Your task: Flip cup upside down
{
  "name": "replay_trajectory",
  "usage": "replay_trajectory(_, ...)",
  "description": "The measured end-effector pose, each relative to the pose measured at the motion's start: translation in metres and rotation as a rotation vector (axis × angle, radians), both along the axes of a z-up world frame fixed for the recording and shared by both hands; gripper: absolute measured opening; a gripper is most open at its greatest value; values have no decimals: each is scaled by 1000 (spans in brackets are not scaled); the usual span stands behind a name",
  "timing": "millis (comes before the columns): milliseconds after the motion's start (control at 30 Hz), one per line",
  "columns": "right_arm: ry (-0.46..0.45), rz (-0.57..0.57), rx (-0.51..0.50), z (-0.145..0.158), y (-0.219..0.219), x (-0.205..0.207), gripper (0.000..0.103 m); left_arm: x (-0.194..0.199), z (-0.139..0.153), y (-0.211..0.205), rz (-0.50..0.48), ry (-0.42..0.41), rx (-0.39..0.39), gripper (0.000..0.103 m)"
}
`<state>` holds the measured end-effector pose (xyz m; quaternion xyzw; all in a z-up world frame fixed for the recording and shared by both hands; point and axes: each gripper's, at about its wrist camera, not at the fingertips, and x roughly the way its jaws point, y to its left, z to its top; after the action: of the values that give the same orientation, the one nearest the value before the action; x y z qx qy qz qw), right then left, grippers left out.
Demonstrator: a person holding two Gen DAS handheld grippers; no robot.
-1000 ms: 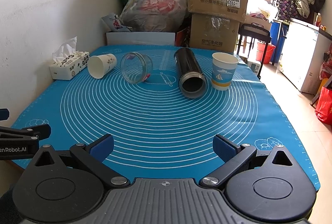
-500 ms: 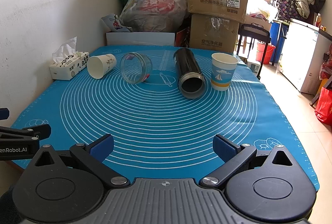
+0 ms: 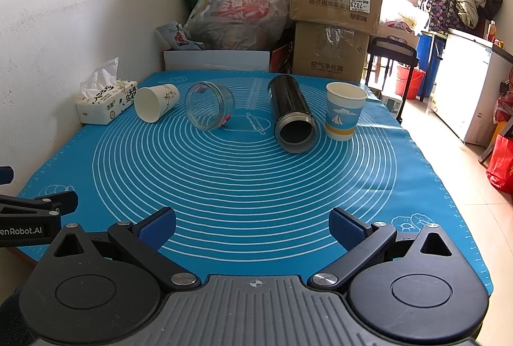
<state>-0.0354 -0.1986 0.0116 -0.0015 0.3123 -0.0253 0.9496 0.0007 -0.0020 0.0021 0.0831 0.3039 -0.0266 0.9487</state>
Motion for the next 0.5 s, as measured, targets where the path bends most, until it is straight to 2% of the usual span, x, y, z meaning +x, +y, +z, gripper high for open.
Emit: replay_trajectory(500, -21, -2, -14, 5, -6, 8, 103, 11, 1, -4, -2, -2, 6, 103)
